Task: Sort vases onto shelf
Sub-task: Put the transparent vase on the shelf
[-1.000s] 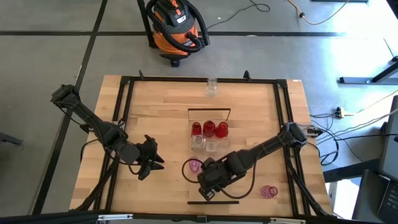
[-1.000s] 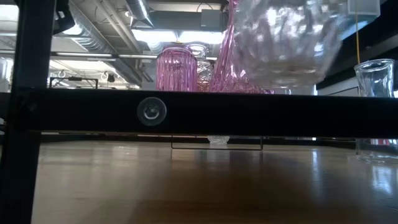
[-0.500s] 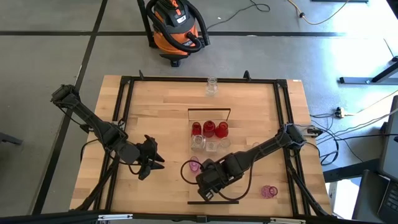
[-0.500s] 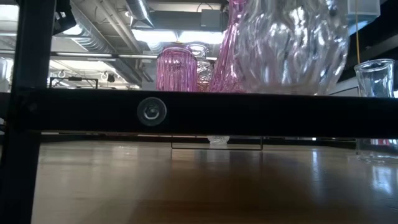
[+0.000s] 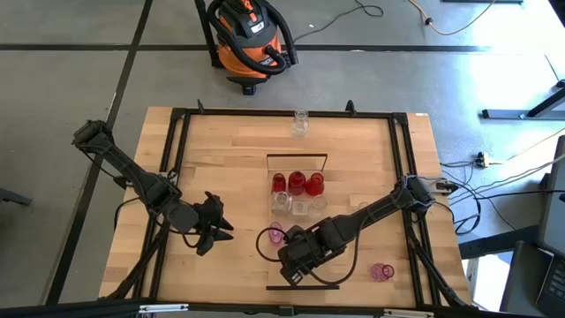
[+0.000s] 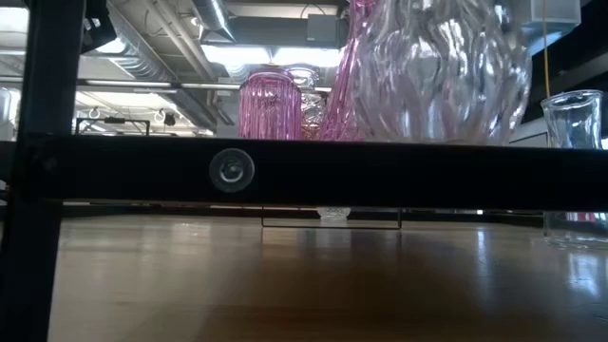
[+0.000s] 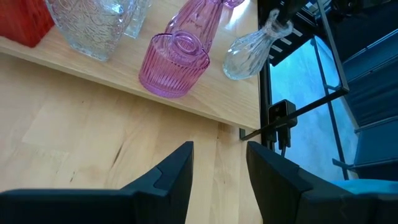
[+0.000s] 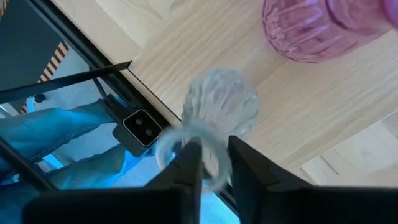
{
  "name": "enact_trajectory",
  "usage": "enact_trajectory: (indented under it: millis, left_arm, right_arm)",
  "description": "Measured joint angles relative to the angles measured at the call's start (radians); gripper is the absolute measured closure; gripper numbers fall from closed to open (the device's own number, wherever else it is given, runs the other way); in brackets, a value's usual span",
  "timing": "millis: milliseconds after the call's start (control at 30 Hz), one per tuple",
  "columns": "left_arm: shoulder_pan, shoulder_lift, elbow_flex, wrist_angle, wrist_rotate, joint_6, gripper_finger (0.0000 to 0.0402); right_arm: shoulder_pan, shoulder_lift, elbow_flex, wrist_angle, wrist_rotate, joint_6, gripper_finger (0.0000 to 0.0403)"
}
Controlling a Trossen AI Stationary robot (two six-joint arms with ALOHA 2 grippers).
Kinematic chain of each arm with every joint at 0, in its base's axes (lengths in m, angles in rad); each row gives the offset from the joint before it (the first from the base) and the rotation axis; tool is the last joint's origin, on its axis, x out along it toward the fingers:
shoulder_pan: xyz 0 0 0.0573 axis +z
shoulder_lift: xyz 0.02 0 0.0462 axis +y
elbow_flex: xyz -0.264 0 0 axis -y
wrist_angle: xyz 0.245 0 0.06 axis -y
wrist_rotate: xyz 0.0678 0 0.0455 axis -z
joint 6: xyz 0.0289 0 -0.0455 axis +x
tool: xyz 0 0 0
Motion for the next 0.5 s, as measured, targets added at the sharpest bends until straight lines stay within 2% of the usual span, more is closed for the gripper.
enact_trajectory:
  millis: [233,500]
  left_arm:
    - [0.0,0.0,0.0,0.0,0.001,0.0,0.0259]
    - [0.0,0.0,0.0,0.0,0.0,0.0,0.0259]
  right_arm:
    - [0.0,0.0,0.0,-0.004,0.007,0.007,0.0289]
    - [0.0,0.0,0.0,0.0,0.013,0.01,0.0286]
